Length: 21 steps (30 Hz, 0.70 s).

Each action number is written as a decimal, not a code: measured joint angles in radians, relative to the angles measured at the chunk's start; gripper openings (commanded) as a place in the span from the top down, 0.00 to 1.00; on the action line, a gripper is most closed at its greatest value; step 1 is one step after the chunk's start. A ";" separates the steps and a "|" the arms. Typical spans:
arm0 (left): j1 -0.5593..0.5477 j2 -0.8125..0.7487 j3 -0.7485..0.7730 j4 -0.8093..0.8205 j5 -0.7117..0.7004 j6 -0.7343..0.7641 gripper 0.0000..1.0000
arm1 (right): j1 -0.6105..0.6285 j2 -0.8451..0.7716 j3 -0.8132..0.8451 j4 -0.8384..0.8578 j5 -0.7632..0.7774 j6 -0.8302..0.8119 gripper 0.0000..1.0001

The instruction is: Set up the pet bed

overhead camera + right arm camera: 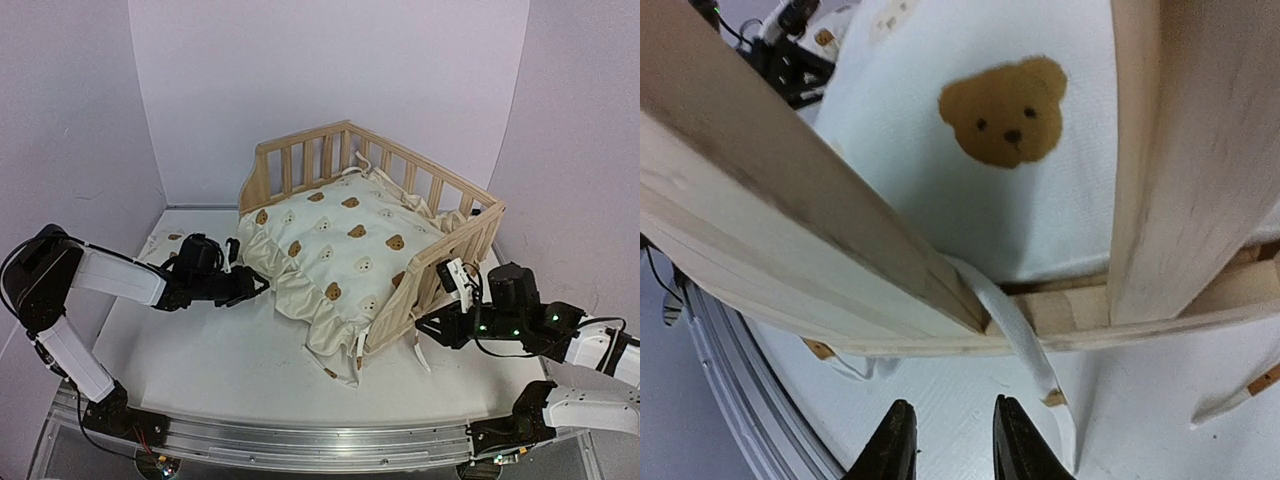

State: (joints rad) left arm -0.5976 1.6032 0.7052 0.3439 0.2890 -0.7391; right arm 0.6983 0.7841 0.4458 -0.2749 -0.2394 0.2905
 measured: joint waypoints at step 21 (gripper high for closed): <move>-0.287 -0.443 -0.241 -0.062 -0.222 0.068 0.20 | 0.096 0.381 0.086 0.607 -0.092 -0.046 0.63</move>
State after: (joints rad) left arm -0.8848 1.1606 0.4641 0.2817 0.0669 -0.6716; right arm 0.7940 1.1656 0.5316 0.3317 -0.3317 0.2443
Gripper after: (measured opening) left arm 0.800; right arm 0.263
